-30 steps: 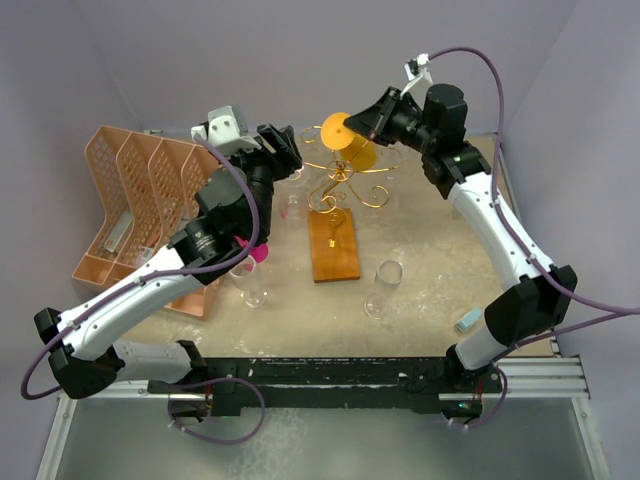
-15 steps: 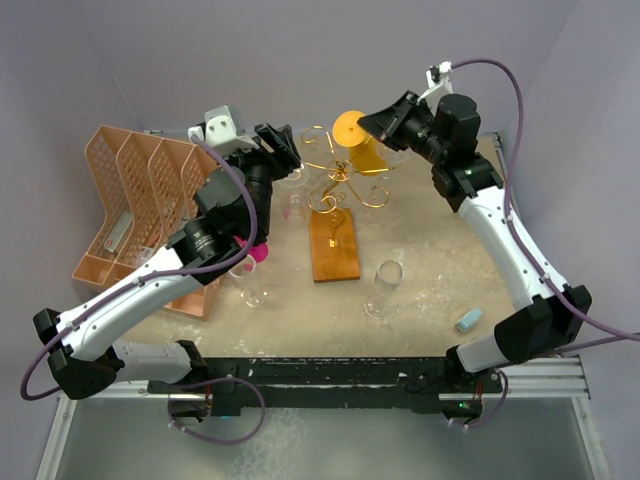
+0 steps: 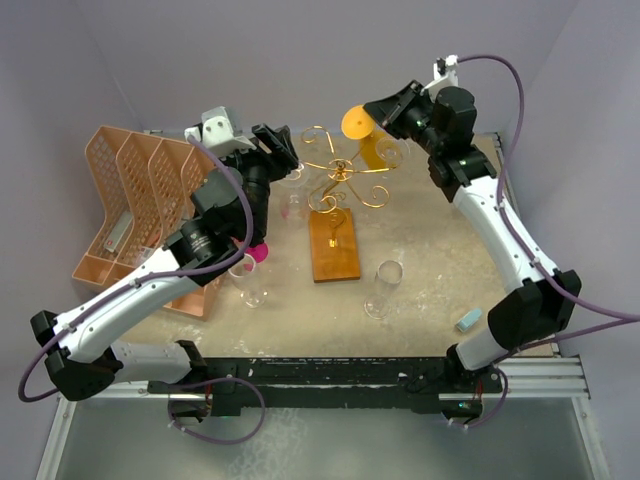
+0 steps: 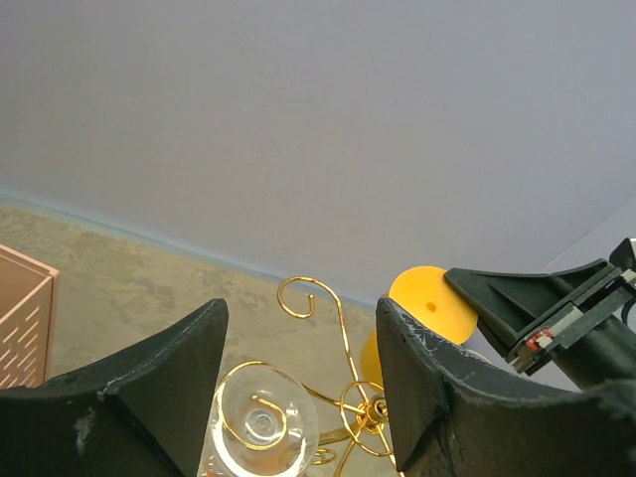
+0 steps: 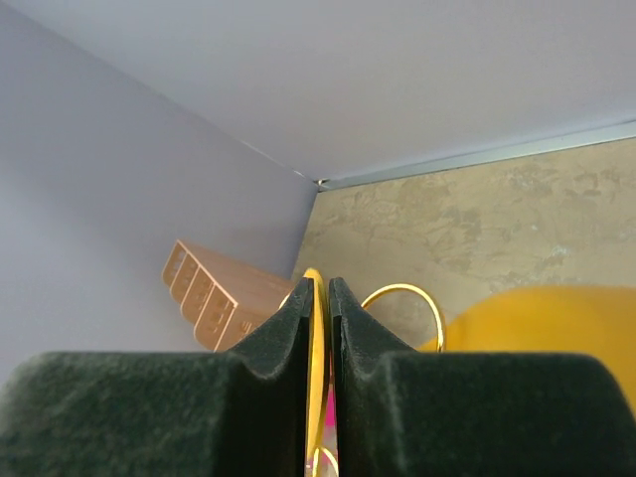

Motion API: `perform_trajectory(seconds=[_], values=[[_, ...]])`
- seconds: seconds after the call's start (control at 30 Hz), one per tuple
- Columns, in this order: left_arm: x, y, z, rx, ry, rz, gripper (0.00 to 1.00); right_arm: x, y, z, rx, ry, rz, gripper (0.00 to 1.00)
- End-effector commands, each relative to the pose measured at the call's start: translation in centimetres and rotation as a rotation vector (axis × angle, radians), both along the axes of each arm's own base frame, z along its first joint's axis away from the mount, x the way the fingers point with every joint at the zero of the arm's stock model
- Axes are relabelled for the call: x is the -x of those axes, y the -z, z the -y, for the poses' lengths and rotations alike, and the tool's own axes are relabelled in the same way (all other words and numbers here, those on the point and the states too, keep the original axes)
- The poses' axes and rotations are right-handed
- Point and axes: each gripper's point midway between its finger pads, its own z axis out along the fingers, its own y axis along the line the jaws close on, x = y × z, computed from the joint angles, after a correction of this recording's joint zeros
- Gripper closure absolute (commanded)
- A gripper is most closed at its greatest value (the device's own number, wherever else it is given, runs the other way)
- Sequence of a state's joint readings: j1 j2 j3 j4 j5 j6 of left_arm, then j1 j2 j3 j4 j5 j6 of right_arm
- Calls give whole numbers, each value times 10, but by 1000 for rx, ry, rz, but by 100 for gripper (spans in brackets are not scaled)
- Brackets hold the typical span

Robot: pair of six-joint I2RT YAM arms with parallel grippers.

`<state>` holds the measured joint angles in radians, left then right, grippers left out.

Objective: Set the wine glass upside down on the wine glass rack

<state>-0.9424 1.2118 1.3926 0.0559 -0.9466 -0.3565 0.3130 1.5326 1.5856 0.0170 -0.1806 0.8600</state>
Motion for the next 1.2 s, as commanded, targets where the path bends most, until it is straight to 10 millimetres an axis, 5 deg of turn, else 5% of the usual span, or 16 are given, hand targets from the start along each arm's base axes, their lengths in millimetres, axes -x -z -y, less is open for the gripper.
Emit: perform_trajectory(seconds=[0.0, 0.3, 0.5, 0.73, 1.17], values=[[6, -13, -11, 38, -6, 25, 41, -5, -41, 0, -10, -4, 131, 86], [5, -13, -11, 29, -6, 26, 41, -10, -33, -14, 65, -91, 163, 79], [5, -13, -12, 24, -7, 26, 41, -17, -37, -19, 78, -109, 184, 89], [4, -3, -9, -30, 9, -5, 41, -8, -42, -9, 140, -80, 236, 76], [-49, 4, 29, -41, 208, -158, 38, 16, -56, 14, 296, -19, 302, 65]])
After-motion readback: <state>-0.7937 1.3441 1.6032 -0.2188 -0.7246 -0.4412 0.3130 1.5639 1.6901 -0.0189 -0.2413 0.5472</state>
